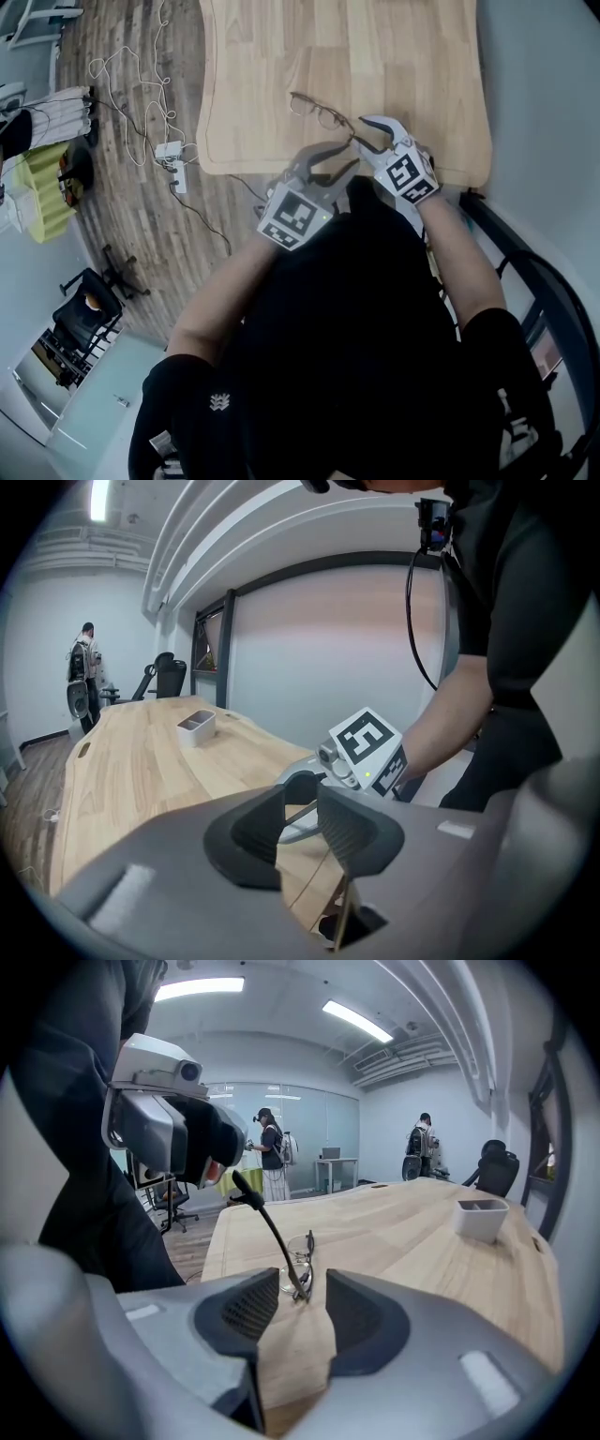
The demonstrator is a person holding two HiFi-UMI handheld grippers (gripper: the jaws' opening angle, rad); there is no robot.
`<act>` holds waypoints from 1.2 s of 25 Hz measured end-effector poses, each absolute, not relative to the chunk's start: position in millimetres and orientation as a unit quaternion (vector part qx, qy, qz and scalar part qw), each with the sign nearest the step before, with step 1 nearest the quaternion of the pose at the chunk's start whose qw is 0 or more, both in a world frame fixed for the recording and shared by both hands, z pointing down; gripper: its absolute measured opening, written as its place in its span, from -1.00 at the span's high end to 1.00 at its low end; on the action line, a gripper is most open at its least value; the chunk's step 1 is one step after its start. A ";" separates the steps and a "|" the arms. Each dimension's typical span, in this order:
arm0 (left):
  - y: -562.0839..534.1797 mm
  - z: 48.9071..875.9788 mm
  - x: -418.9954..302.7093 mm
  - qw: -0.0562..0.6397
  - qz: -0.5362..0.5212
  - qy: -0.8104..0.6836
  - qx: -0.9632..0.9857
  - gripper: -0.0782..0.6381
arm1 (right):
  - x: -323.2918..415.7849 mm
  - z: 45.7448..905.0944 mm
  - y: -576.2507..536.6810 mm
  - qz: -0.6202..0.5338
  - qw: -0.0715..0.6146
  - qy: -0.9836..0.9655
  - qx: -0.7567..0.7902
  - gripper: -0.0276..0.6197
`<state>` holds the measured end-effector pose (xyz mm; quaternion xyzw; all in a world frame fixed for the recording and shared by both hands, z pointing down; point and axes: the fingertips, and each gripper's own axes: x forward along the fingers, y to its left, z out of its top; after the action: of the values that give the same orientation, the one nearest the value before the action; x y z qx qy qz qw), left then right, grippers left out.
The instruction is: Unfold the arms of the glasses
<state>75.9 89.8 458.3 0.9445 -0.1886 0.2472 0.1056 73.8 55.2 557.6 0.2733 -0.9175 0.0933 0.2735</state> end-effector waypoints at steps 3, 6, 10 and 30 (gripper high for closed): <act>84.3 456.4 71.2 0.104 0.244 -0.196 0.944 0.46 | 66.2 553.1 55.5 0.095 0.262 -0.925 0.260 0.46; 77.2 452.6 61.8 0.101 0.237 -0.210 0.943 0.46 | 61.0 555.6 53.8 0.088 0.277 -0.922 0.258 0.46; 59.6 450.5 40.0 0.099 0.235 -0.237 0.937 0.46 | 68.3 560.4 40.5 0.099 0.280 -0.913 0.279 0.45; -22.8 510.8 -3.7 0.097 0.321 -0.228 0.914 0.46 | 102.1 571.3 -31.2 0.129 0.320 -0.854 0.389 0.46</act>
<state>-3.7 -22.8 510.8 0.9139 -0.2282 0.3214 0.0966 102.1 -31.2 571.3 0.3890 -0.8542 0.1290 0.3199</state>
